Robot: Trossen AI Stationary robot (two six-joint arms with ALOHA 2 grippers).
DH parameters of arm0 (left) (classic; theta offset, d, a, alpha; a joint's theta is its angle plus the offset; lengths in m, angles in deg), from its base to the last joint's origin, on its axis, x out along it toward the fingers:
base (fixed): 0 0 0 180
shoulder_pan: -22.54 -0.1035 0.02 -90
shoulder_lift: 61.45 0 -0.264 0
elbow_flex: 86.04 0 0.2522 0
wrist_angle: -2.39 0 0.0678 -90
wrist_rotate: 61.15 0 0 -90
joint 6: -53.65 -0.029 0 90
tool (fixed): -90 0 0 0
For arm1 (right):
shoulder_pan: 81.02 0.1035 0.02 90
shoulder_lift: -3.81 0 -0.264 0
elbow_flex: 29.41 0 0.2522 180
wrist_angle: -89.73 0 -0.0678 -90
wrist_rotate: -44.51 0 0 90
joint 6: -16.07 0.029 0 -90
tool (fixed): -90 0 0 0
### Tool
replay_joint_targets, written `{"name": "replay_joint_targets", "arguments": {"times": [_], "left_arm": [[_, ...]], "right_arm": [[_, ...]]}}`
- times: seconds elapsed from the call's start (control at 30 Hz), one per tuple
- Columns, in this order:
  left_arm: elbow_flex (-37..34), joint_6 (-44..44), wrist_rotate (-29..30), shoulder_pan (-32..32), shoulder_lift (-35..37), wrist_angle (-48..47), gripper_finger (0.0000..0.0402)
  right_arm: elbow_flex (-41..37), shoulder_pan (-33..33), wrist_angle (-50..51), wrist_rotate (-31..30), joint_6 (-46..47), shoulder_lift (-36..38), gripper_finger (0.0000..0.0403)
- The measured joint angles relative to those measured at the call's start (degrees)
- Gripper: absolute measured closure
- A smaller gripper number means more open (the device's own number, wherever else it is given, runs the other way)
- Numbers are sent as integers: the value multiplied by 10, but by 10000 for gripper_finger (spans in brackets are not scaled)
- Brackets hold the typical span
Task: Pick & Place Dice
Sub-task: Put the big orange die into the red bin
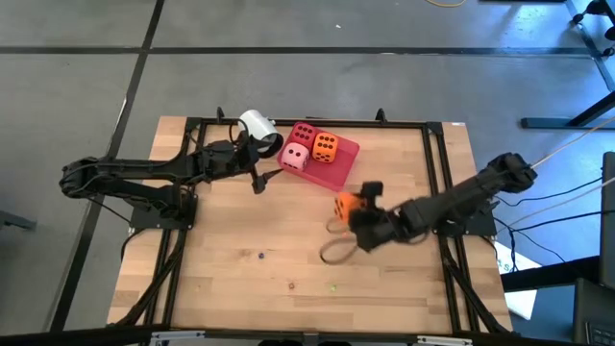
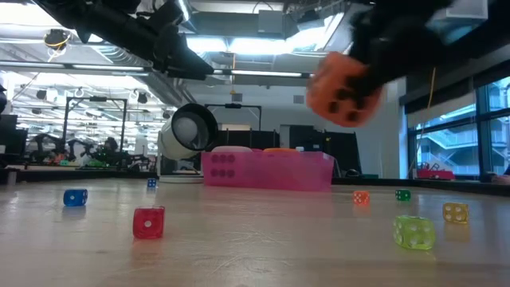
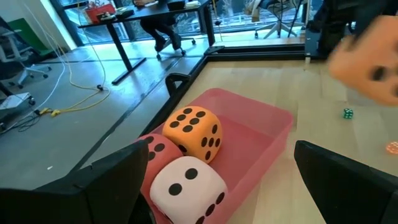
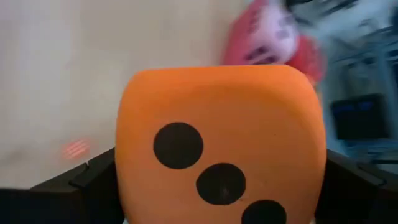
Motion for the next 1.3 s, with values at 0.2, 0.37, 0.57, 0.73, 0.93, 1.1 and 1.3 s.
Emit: {"name": "replay_joint_targets", "arguments": {"times": [0.2, 0.37, 0.57, 0.73, 0.93, 1.1, 1.3], "left_arm": [[0, 1, -1, 0, 0, 0, 2], [0, 34, -13, 0, -5, 0, 2], [0, 50, -16, 0, -30, 41, 2], [0, 36, -19, 3, -76, 112, 2], [0, 9, -19, 9, -152, 205, 23], [12, -1, -20, 9, -186, 236, 77], [42, 7, -78, 9, -208, 221, 162]], "right_arm": [[0, -129, -154, 20, -114, -3, 28], [1, -219, -234, 108, -158, -36, 20], [1, -272, -261, 120, -203, -96, 24], [1, -293, -283, 127, -203, -135, 17], [1, -302, -292, 136, -199, -144, 18], [1, -303, -291, 158, -164, -145, 19], [1, -308, -309, 190, -167, -145, 17]]}}
